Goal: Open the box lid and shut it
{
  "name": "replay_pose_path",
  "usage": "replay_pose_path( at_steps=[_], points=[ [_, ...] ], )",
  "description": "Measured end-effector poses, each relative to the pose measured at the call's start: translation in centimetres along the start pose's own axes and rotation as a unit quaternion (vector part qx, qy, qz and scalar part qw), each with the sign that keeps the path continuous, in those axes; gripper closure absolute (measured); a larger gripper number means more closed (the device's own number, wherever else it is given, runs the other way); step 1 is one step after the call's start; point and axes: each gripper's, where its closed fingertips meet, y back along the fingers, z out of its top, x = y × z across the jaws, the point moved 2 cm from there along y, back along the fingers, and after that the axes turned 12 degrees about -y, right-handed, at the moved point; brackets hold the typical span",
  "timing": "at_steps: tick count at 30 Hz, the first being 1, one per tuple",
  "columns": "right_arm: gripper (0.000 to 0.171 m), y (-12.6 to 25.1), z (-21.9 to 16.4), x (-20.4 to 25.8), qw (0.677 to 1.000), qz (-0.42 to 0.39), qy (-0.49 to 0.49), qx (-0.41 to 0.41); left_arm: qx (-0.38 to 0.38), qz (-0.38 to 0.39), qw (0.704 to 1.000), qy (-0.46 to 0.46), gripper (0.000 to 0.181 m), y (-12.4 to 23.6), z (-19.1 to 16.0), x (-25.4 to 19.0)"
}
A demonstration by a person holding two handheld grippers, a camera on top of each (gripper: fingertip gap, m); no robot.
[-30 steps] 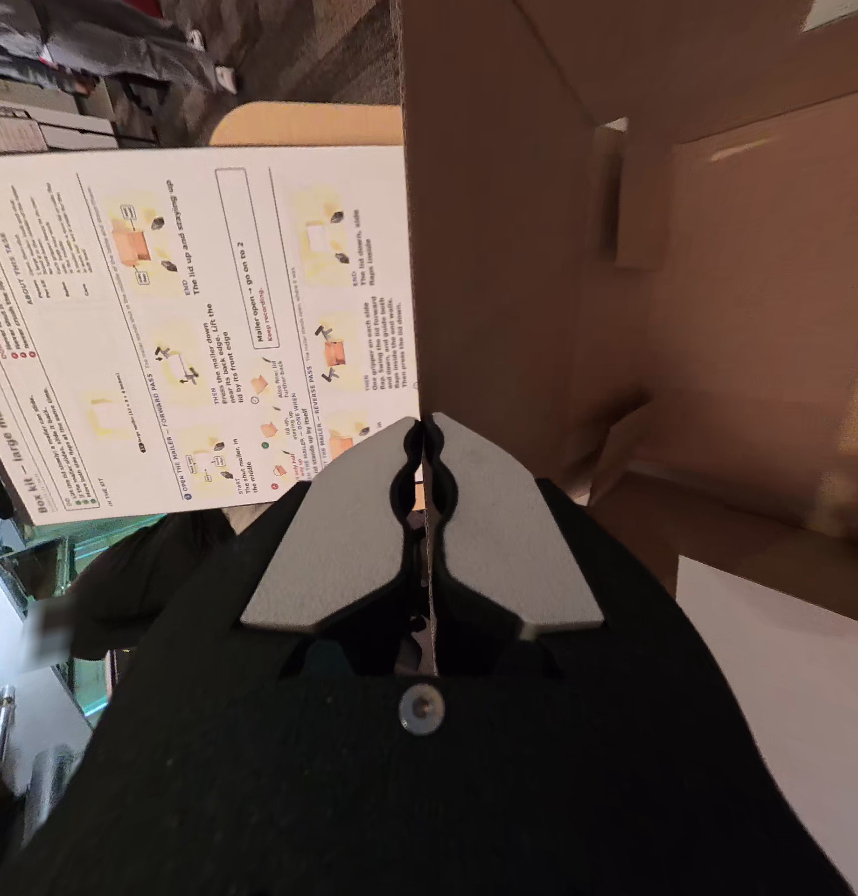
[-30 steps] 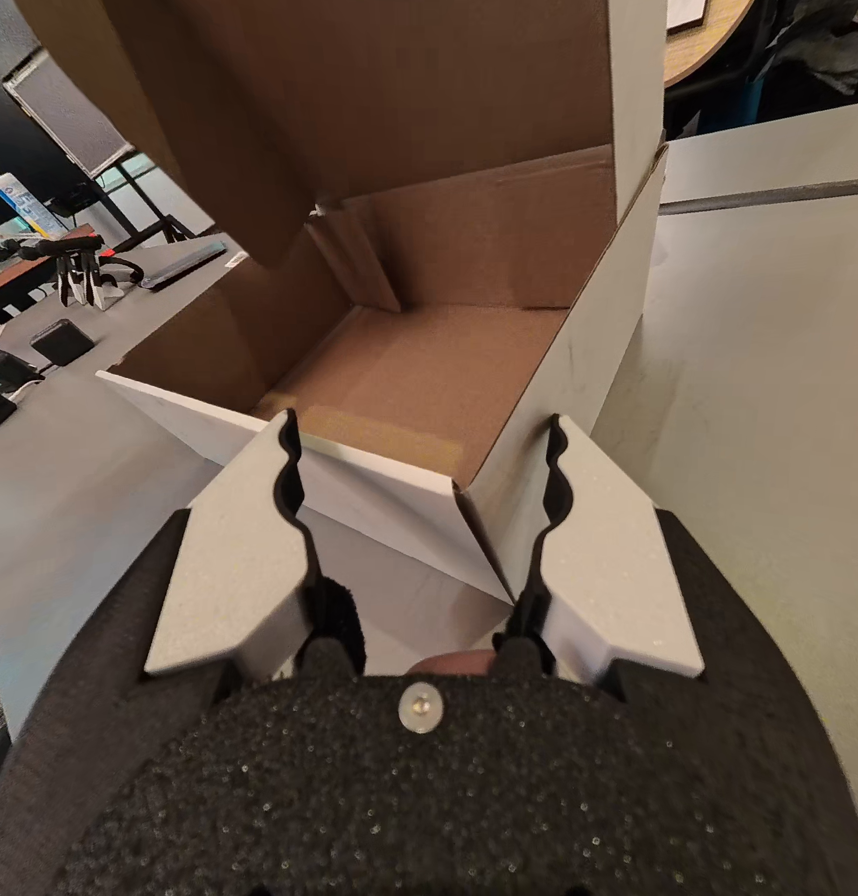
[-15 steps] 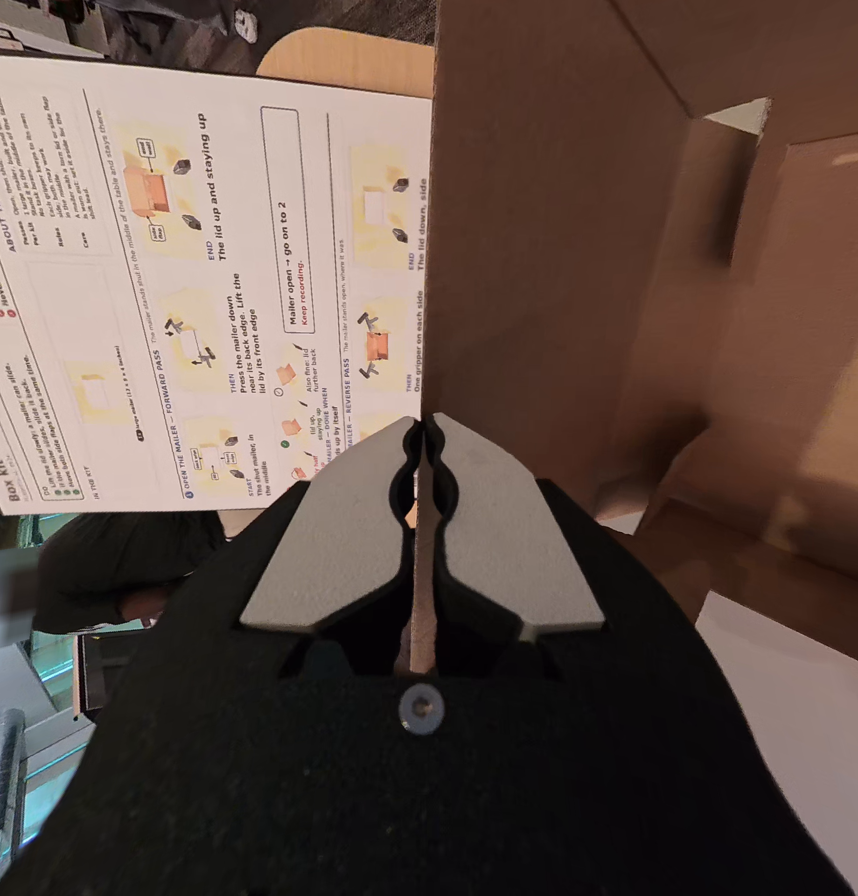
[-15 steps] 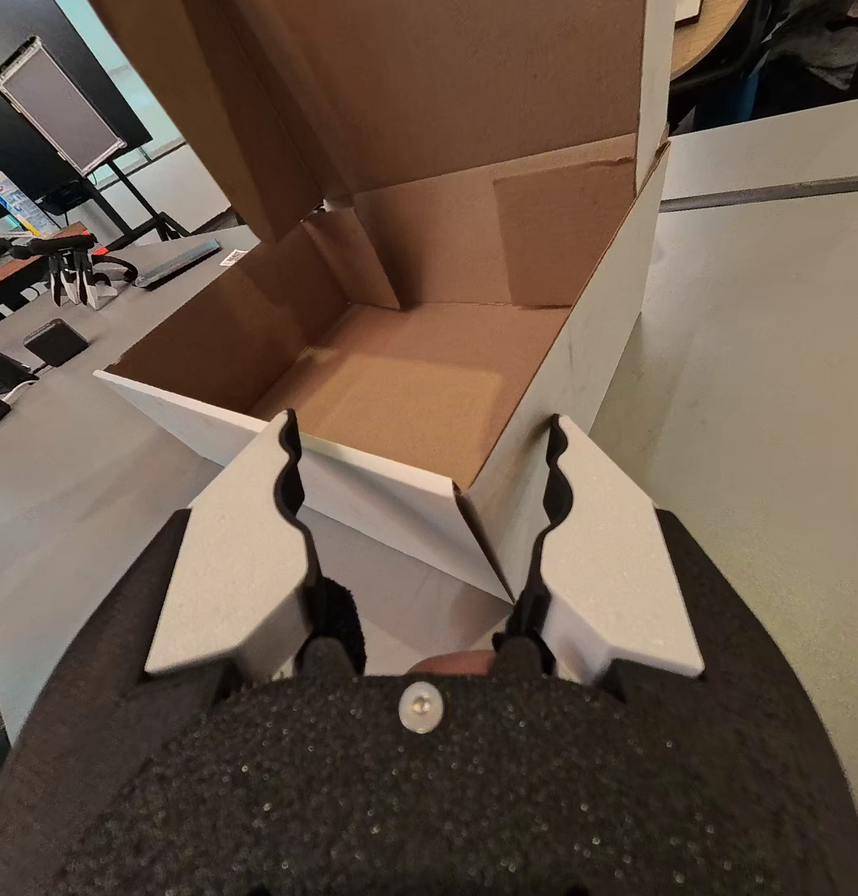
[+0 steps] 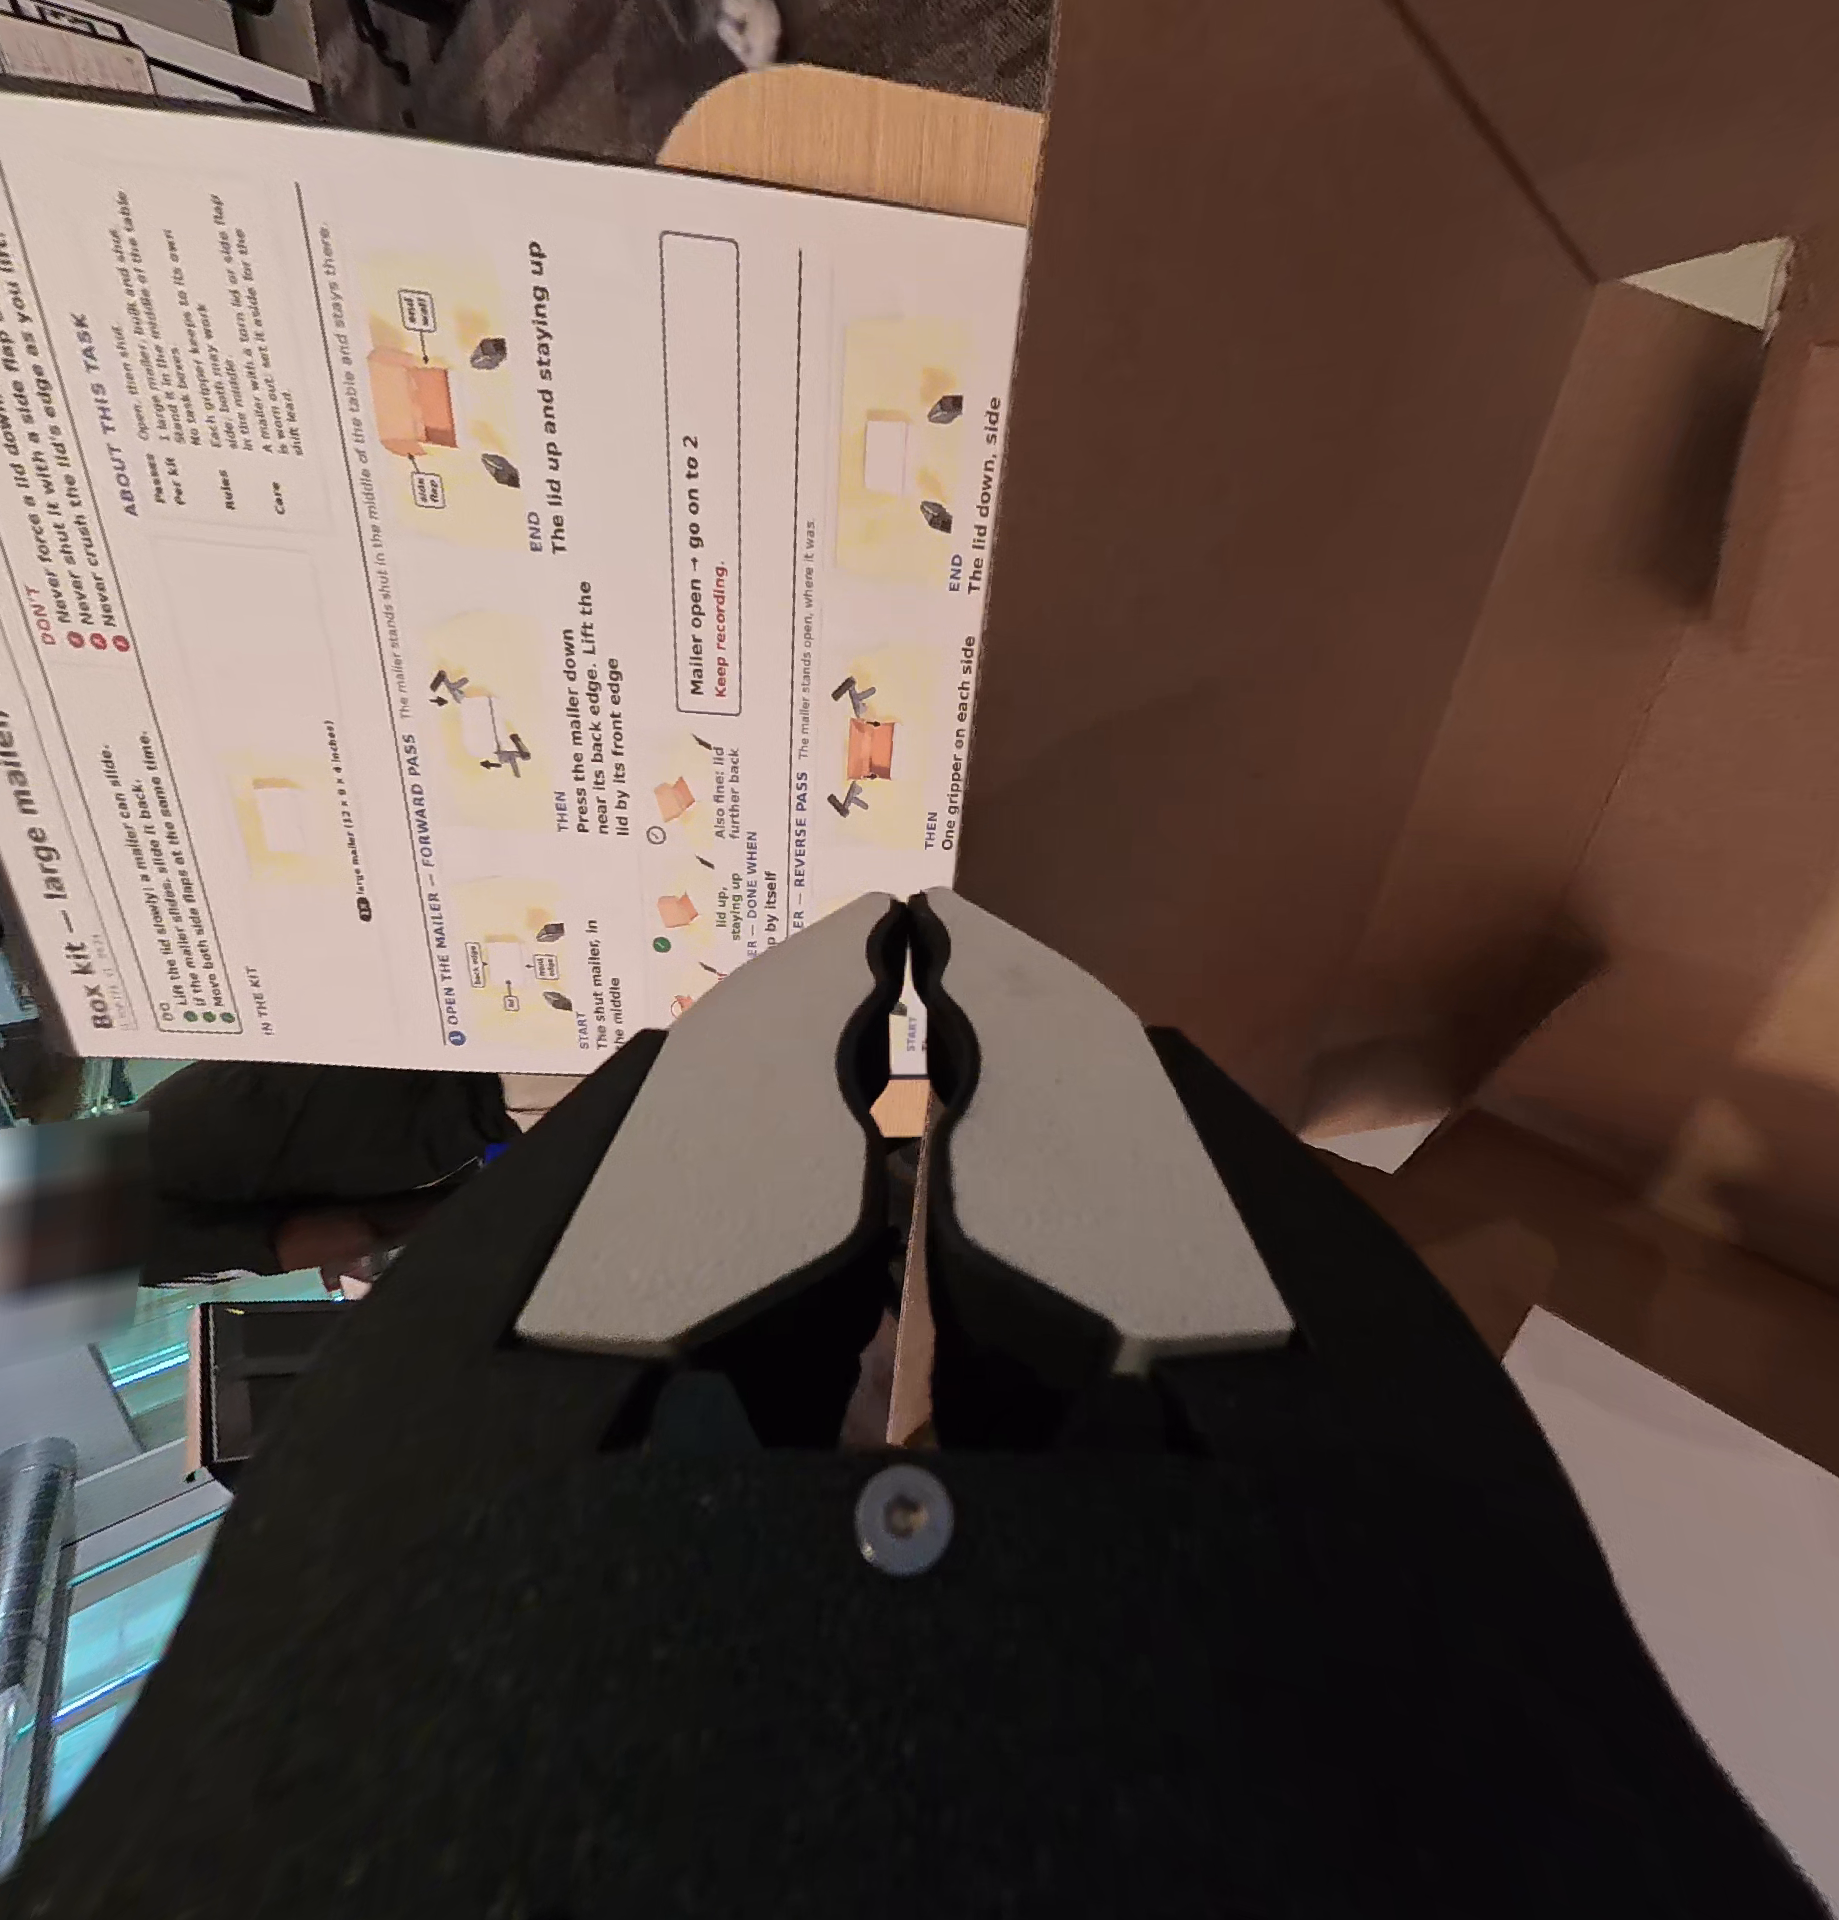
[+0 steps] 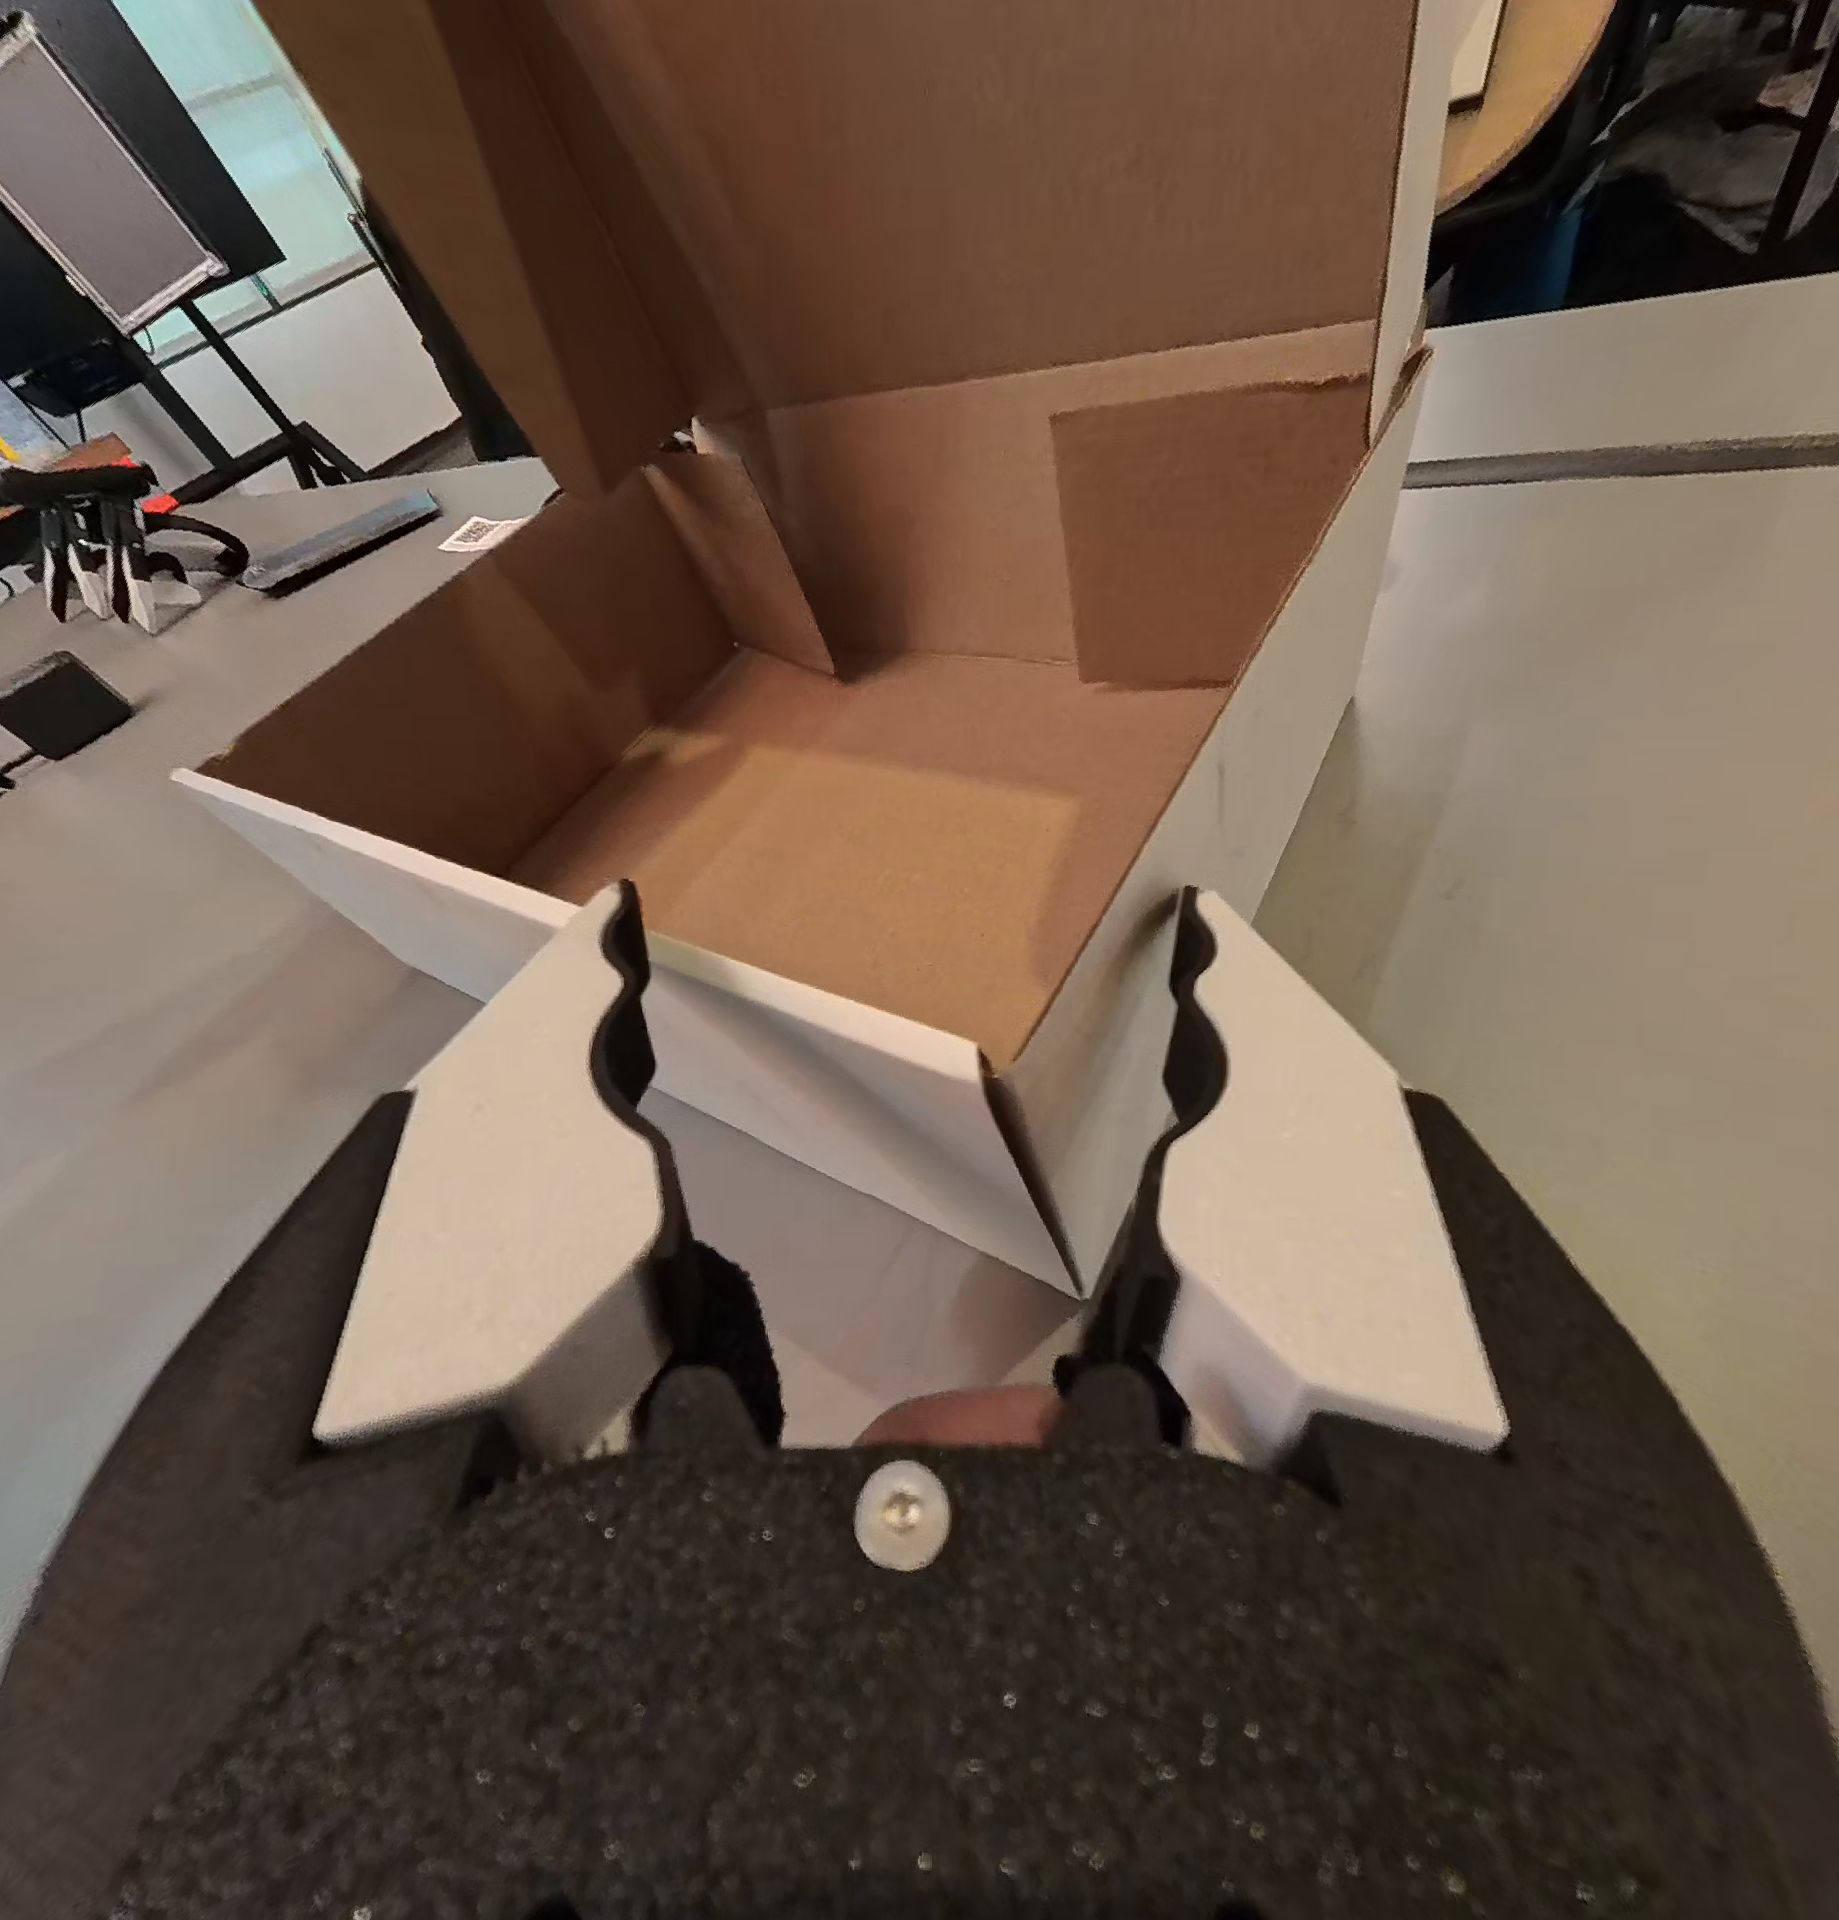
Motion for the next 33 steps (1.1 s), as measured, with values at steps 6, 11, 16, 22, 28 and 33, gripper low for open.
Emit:
replay_pose_path(
  at_steps=[6,11,16,22,28,33],
  points=[
    [0.071,0.8,0.8,0.3,1.000,-0.006,0.014,-0.011,-0.047,-0.001,0.998,0.047,0.177,2.5,0.4,0.2],
    [0.072,2.0,1.6,0.5,0.999,-0.013,0.020,-0.027,-0.129,-0.010,0.982,0.135,0.168,7.2,-0.7,-2.3],
    [0.074,3.5,1.7,1.3,0.999,-0.017,0.021,-0.038,-0.200,-0.008,0.941,0.274,0.163,12.3,-4.1,-9.7],
    [0.077,5.4,0.5,3.1,0.998,-0.028,0.034,-0.048,-0.253,-0.005,0.856,0.450,0.160,16.3,-7.4,-23.2],
    [0.082,8.4,-2.3,5.4,0.996,-0.036,0.048,-0.058,-0.262,0.033,0.772,0.579,0.159,20.3,-9.3,-35.2],
    [0.085,11.4,-5.3,6.3,0.995,-0.049,0.056,-0.072,-0.248,0.074,0.731,0.631,0.159,22.7,-10.1,-42.7]
  ],
)
